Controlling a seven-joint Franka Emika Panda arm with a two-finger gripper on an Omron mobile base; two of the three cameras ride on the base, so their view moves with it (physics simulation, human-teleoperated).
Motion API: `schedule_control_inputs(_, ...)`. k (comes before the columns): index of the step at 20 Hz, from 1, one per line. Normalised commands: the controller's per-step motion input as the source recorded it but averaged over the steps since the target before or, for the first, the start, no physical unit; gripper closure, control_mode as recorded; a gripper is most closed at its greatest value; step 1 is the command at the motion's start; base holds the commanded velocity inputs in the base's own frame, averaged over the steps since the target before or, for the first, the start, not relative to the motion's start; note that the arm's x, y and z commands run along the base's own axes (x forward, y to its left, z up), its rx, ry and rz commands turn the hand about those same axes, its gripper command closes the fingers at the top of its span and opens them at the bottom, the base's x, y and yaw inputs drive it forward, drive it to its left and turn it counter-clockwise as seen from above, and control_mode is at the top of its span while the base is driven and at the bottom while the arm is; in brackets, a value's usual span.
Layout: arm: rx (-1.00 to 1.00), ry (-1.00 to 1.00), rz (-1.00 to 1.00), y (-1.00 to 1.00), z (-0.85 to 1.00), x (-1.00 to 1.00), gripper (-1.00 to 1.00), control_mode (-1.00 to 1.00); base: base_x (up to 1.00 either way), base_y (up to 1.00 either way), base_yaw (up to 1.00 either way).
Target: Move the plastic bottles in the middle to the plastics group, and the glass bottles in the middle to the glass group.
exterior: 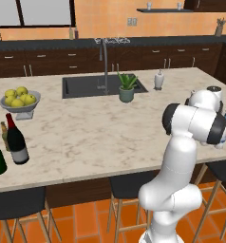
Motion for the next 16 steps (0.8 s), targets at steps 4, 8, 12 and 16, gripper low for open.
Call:
schedule_control_inputs(4, 0.0, 0.0, 0.0, 0.0, 0.0, 0.0, -1.0, -1.0, 0.0, 0.0, 0.0)
schedule_control_inputs(8, 0.0, -0.02, 0.0, 0.0, 0.15, -0.11, -1.0, -1.0, 0.0, 0.0, 0.0)
schedule_control_inputs(12, 0.0, -0.01, 0.0, 0.0, 0.7, -0.19, -1.0, -1.0, 0.0, 0.0, 0.0)
schedule_control_inputs(16, 0.0, -0.01, 0.0, 0.08, 0.6, -0.29, -1.0, -1.0, 0.0, 0.0, 0.0)
